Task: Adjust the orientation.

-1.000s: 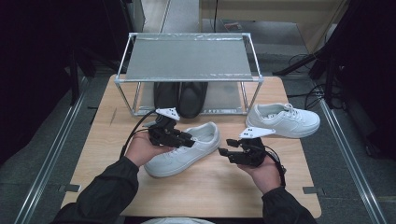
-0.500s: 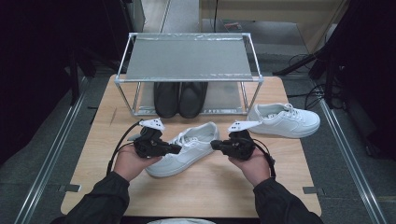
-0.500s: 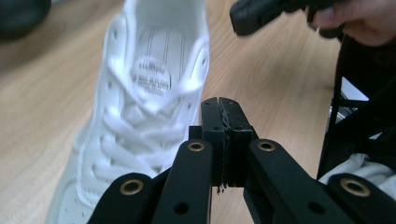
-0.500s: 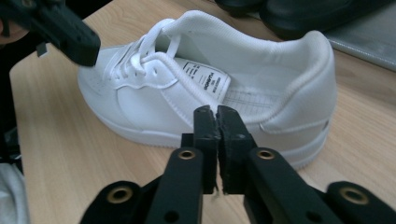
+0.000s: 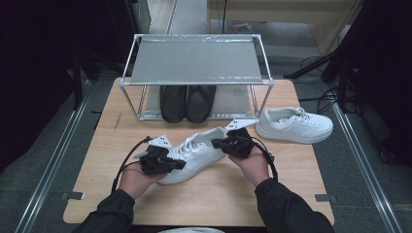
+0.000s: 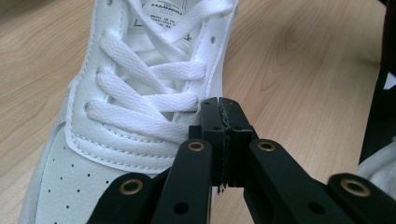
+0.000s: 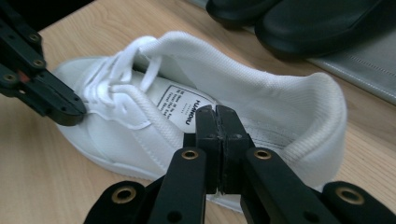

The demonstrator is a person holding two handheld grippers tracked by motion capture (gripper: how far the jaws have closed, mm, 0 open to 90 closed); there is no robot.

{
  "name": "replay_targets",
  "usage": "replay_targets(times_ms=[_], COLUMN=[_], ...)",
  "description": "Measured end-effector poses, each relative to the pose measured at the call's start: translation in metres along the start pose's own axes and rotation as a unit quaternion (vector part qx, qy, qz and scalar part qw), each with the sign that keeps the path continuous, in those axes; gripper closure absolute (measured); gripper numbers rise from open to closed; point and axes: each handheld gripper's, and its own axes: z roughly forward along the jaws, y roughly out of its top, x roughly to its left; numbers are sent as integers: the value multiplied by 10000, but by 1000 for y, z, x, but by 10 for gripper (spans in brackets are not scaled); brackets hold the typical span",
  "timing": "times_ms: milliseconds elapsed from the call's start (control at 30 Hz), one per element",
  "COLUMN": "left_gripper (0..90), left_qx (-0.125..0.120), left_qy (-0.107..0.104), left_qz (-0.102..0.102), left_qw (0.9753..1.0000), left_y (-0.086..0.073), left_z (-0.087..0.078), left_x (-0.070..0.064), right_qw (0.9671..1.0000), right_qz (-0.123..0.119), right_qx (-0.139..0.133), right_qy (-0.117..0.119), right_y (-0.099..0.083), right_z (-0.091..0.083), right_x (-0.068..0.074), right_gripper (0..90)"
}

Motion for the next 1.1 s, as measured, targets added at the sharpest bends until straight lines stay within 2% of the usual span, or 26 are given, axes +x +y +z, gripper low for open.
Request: replay_targets(times_ms=[200, 333, 500, 533, 700, 933, 1100], left_gripper=[886, 869, 842, 847, 900, 900, 900], left_qx=[-114, -157, -222, -232, -196, -160, -161], left_qy=[47, 8, 214, 232, 174, 157, 110], left_qz=[309, 303, 291, 236, 27, -1, 16], left_qw=[9994, 9994, 9991, 9992, 9997, 9997, 9998], left_y=[-4, -4, -6, -6, -4, -1, 2], left_z=[1, 2, 0, -1, -1, 0, 0], left_x=[-1, 1, 3, 4, 9, 13, 20], right_qw=[9999, 9999, 9997, 9997, 9995, 9989, 9982], right_qz=[38, 15, -4, -33, -74, -53, -245], right_qx=[137, 168, 228, 246, 306, 456, 540], right_qy=[-4, -17, 37, 43, -17, 71, 52], right_y=[-1, -1, -2, -2, -2, -7, -10], right_z=[13, 12, 12, 12, 8, 2, -4], right_x=[1, 2, 4, 4, 10, 15, 25], right_gripper=[900, 900, 900, 900, 900, 900, 900])
